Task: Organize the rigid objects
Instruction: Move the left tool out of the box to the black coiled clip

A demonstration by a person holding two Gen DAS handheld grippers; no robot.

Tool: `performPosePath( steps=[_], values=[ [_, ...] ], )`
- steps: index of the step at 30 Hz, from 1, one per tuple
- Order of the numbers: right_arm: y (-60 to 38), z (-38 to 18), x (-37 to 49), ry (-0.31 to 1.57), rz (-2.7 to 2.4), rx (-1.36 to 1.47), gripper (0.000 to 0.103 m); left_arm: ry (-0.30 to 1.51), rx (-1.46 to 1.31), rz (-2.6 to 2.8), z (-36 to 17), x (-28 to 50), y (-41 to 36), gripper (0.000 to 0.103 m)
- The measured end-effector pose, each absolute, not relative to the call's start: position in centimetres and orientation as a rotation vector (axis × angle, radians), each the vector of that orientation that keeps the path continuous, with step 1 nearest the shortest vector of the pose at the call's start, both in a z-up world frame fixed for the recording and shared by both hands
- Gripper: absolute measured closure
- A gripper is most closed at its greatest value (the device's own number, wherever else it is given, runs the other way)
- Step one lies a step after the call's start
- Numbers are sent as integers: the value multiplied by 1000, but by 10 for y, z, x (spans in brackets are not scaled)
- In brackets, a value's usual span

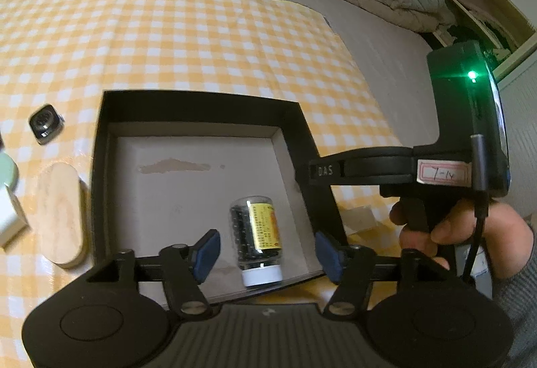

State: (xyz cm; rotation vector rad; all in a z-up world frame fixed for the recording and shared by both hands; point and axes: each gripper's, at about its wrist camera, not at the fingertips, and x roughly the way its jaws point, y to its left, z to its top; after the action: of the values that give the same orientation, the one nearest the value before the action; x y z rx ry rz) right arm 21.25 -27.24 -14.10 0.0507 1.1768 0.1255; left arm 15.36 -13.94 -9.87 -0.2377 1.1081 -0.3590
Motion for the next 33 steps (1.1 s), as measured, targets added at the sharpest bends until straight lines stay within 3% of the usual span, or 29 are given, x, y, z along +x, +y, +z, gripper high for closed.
performPosePath(
  steps=[7, 12, 33],
  values=[
    [-271, -141, 212, 1177, 125, 51, 100, 1071, -160, -308, -88, 147, -125, 8],
    [-270, -140, 211, 1178, 125, 53, 100, 1043, -83, -278, -78, 139, -115, 0],
    [-267, -140, 209, 1154, 103, 45, 100, 920, -8, -223, -40, 97, -81, 0]
  ],
)
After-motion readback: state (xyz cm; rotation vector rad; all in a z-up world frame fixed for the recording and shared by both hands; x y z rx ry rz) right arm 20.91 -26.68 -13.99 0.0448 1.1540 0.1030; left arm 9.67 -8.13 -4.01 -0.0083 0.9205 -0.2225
